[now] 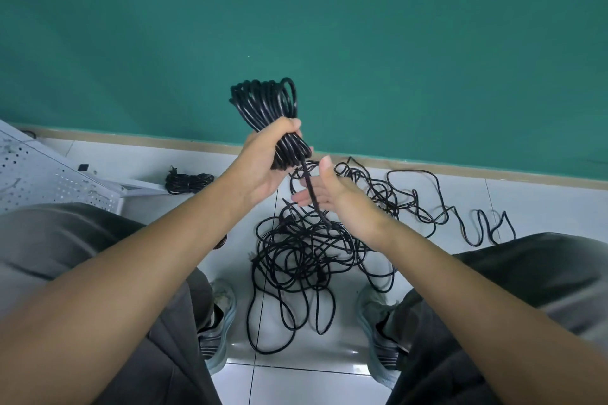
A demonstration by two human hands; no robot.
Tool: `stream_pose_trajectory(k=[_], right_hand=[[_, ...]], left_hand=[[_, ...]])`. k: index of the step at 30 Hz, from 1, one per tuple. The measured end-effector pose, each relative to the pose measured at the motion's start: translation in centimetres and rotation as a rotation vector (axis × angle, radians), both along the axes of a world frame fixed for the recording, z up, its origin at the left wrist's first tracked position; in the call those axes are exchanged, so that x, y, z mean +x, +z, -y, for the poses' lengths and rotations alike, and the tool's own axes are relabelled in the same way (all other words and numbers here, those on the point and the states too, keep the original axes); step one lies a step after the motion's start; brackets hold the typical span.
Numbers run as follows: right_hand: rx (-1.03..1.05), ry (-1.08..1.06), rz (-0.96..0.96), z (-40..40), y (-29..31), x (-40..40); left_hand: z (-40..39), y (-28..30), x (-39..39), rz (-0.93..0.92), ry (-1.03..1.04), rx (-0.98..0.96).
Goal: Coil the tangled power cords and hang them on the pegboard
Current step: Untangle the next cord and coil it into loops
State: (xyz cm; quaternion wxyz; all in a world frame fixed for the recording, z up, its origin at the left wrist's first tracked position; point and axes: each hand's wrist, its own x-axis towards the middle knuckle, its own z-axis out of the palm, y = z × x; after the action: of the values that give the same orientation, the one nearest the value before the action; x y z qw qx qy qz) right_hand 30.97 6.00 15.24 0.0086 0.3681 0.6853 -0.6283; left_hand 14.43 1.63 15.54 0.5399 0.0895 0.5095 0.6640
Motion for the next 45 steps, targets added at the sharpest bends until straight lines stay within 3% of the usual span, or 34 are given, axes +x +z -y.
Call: stream_pose_trajectory(k=[3,6,9,12,15,19,22,27,30,33,40,45], right_hand=[[0.07,0.09,0.045,0.1,0.3,-0.2],[0.173,0.2,-0.015,-0.4,1.2,-0.1],[0.224,0.137,-0.088,-1.6,2.3,0.1],[0.316,0.022,-0.118,-2.8,3.1,0.3],[0.379,-0.042,-0.148,-3.8,3.5,0.8],[0.427,-0.221,-0.244,-4.6,4.1,1.2],[0.371,-0.323,-0.207,-4.9,3.9,1.4],[0.308,-0.317,-0.172,-5.0,2.2,1.9],[0.222,-0.192,-0.133,-4.9,1.0,1.7],[0.27,-0.118,-0.036,-4.5,-0.3,1.5],[0.054,-0.572,-0.291,-5.1,2.4,1.3],[0.006,-0.688,-0.455,-5.1,3.8,1.0]], left_hand=[[-0.1,0.0,-0.9,0.024,0.142,-0.095],[-0.2,-0.3,-1.0,-0.192,0.183,-0.226],[-0.3,-0.6,-0.3,-0.453,0.127,-0.248],[-0.4,-0.7,-0.3,-0.535,-0.102,-0.218],[0.0,-0.1,0.1,-0.447,-0.388,-0.154],[0.6,1.3,1.3,-0.129,-0.422,-0.099],[0.8,1.8,1.6,-0.041,-0.518,-0.046],[0.8,2.4,2.2,-0.125,-0.482,-0.035],[0.8,2.3,1.4,-0.091,-0.446,0.004],[0.7,2.2,1.1,-0.086,-0.43,0.0],[0.6,1.6,1.0,-0.288,-0.433,-0.108],[0.5,1.6,2.0,-0.221,-0.391,-0.018]])
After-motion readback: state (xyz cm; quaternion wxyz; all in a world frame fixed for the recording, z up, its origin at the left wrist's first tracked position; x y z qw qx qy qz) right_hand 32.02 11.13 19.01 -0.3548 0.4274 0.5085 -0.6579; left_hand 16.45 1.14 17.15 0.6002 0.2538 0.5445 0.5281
